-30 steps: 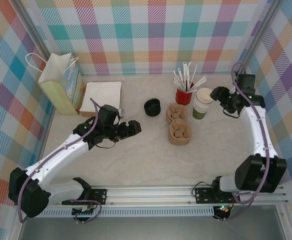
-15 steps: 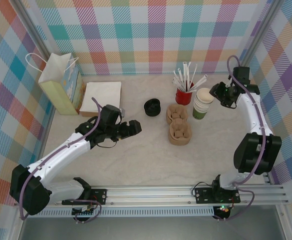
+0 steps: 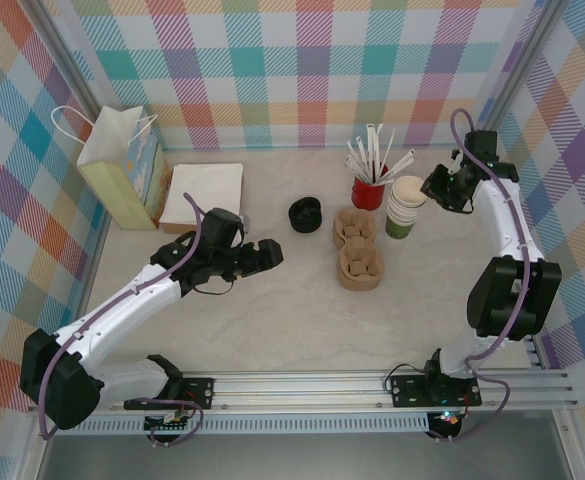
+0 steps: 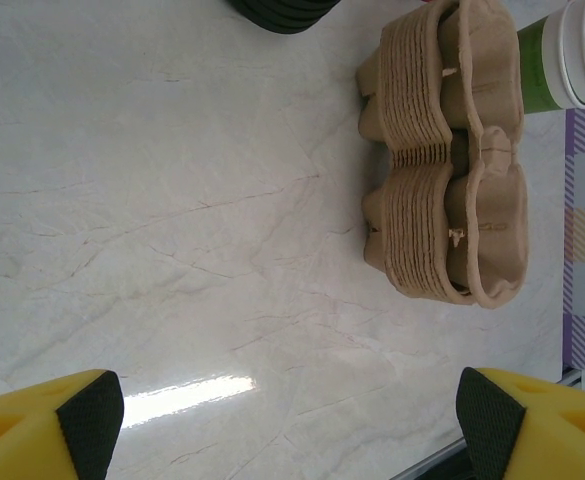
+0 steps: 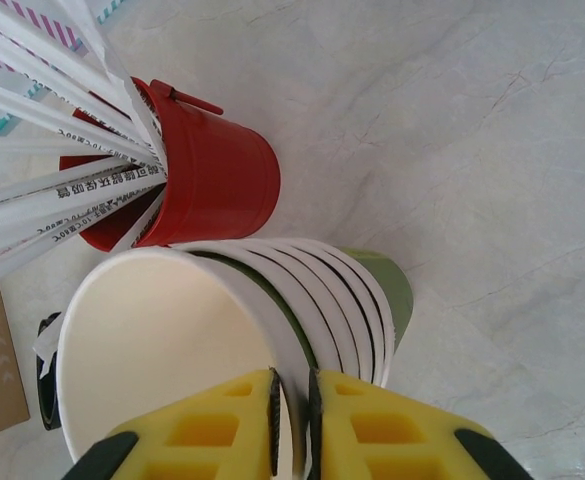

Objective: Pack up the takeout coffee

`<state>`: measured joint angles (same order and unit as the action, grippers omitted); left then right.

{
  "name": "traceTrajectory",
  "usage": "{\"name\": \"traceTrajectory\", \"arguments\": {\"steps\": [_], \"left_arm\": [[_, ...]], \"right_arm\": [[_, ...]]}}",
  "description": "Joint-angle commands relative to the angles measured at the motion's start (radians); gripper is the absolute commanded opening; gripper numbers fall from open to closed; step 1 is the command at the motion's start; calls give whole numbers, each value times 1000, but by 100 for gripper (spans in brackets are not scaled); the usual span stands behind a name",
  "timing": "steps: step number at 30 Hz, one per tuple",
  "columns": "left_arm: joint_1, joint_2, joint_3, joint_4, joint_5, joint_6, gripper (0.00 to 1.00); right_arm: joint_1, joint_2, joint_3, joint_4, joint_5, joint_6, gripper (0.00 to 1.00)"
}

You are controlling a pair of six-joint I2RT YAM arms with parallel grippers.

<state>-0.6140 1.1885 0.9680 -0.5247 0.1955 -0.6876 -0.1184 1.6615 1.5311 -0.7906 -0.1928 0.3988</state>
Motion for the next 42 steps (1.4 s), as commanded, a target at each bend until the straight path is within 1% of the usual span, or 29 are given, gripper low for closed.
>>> {"name": "traceTrajectory", "arguments": {"steps": [1,5,8,14,22,27,30,32,35,37,42], "left_arm": [[-12,-2,31,-28,-16,19,88],[-11,-6,34,-34,-23,22,88],[-12,-9,34,-40,-25,25,88],[-12,-24,44,-51,-40,26,89],[-12,-64,52,-61,-99,29,89],[-11,-82,54,-69,-130,29,89],[-12,-92,54,-79,-160,35,89],[-12,-97,49,-81,-182,38,89],[-11,-101,35,-77,-201,42,89],[-11,-107,28,-75,-210,41,89],[-11,-131,15,-86,-241,47,89]], "right_arm": [[-4,8,37,-40,-16,-39,15],[-3,4,44,-58,-8,-56,11],[-4,-6,49,-66,-7,-64,9],[-3,-47,82,-102,14,-95,9],[-3,-135,162,-169,88,-136,9],[0,-225,178,-173,55,-120,9],[20,-296,163,-157,22,-124,9],[46,-344,141,-141,-5,-119,9],[115,-407,96,-137,-56,-89,9],[186,-444,48,-136,-55,-61,9],[398,-522,-128,-96,-5,55,9]]}}
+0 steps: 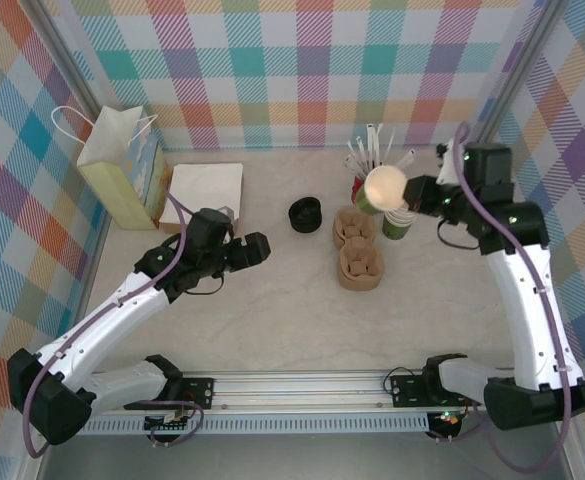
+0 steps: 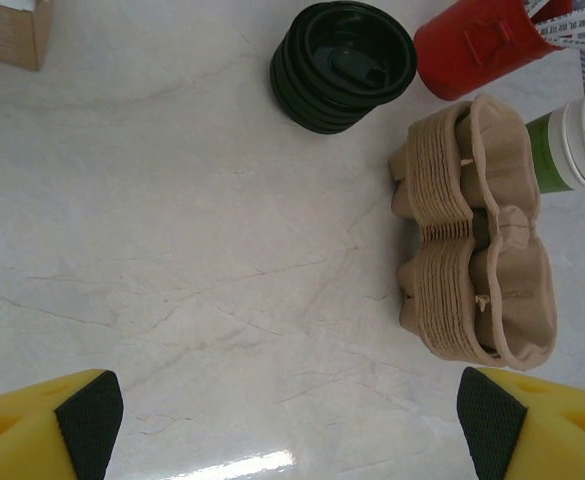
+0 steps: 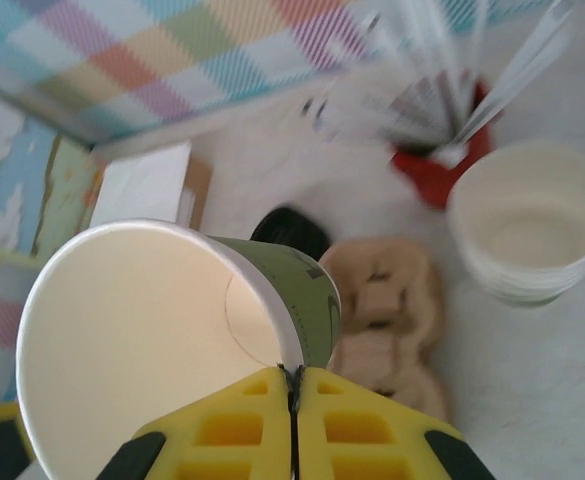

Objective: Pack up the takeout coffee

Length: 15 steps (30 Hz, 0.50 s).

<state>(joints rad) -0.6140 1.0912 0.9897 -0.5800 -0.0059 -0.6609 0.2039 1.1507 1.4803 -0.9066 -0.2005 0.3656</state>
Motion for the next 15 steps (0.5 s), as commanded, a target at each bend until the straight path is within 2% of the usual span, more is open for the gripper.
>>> {"name": "traceTrajectory", "arguments": {"steps": [1,6,11,15], "left_arm": [[-11,-38,-6,-35,-45,21,89],[-11,-62,-6,-52,-72,24,89],[-12,-81,-5,-69,-94,25,89],[-12,-91,-3,-81,-98,25,89]], "right_arm": [[111,-17,-111,30,5,106,9],[296,-6,-237,83,60,174,9],[414,59,-300,158,111,211,9],[468,155,-310,218,153,217,10]]}}
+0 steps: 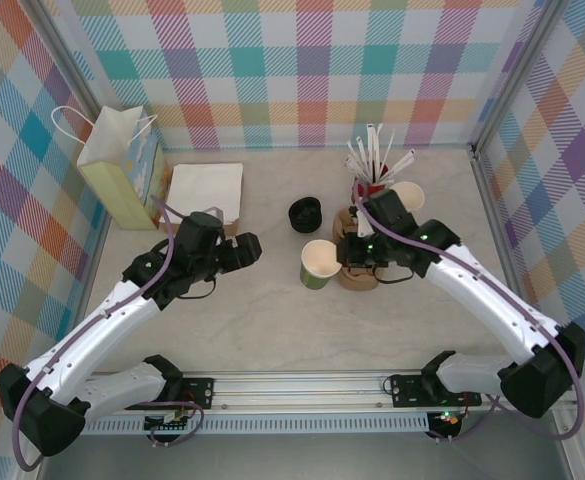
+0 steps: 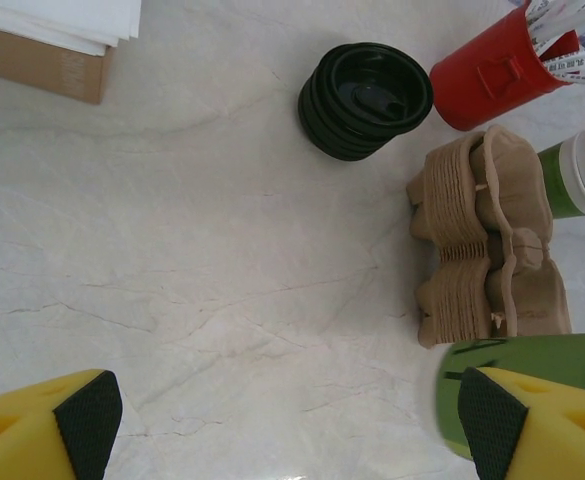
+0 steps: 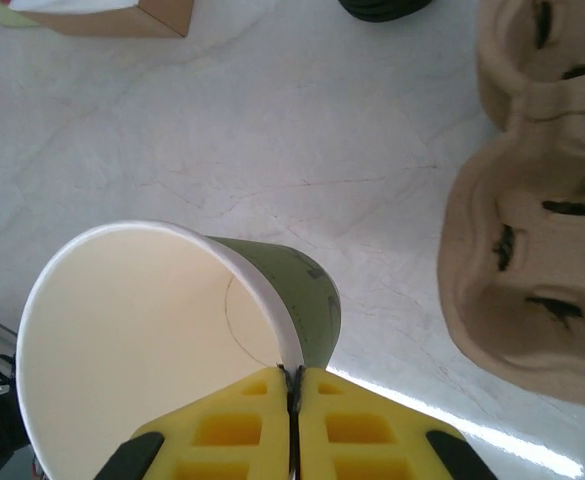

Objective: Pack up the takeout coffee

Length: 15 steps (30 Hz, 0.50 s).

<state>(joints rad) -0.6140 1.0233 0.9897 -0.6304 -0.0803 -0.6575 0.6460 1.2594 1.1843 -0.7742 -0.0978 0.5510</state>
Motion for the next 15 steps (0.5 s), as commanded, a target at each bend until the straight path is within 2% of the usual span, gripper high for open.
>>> {"name": "traceTrajectory", "arguments": {"steps": [1,9,15], "left_arm": [[-12,-26,0,-34,-24,21,89],[-11,-35,12,-48,-25,21,89],[-12,-30,15,-48,-20,19,89]], "right_arm": [[32,69,-14,97,59,34,10],[56,218,-19,167,103,21,10],[60,242,-45,188,98,16,12]]}}
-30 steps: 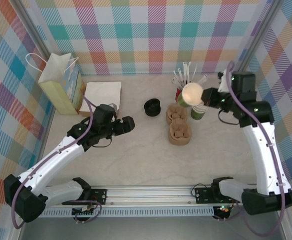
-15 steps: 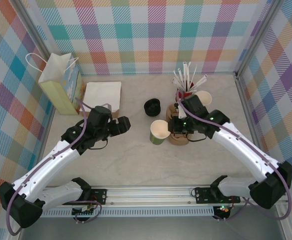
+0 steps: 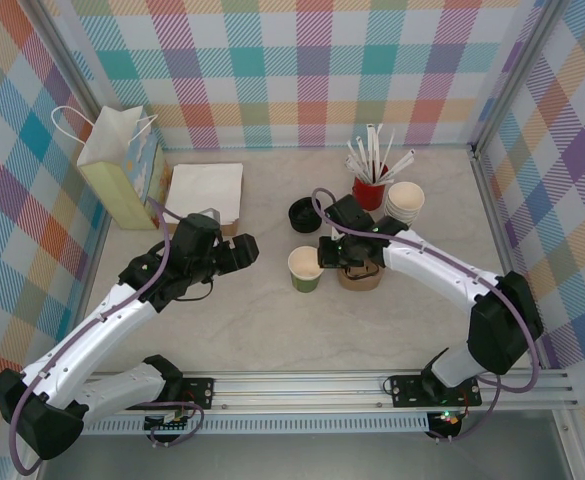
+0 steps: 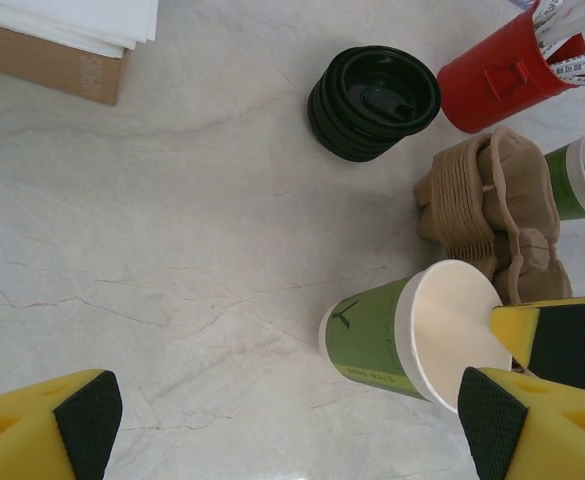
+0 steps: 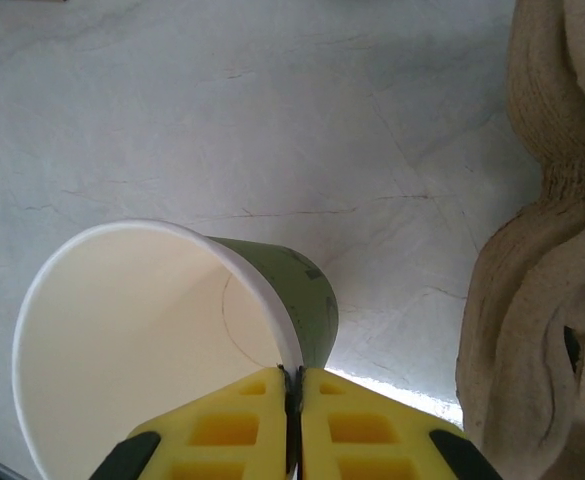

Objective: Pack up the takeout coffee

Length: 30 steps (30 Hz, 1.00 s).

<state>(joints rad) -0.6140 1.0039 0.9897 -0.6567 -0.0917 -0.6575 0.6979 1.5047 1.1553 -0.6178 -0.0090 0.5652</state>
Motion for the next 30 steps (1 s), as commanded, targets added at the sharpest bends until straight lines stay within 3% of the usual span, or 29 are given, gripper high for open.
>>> {"name": "traceTrajectory", "arguments": {"steps": [1,7,13,21,30], "left_arm": [[-12,-10,15,-21,-9,19,89],[-12,12,37,-29,3,34,89],[-12,30,61,-30,23,55,89],[-11,97,104,-27,74,98,88],[-12,223,194,-8,141,153,87]], "right_arm": [[9,-6,-24,34,8,3,13],[7,-21,-37,15,-17,-5,24],[7,-93,-12,-60,33,-16,41],[8,-272,41,-170,134,-78,66],[6,-518,-70,-223,192,-120,92]]}}
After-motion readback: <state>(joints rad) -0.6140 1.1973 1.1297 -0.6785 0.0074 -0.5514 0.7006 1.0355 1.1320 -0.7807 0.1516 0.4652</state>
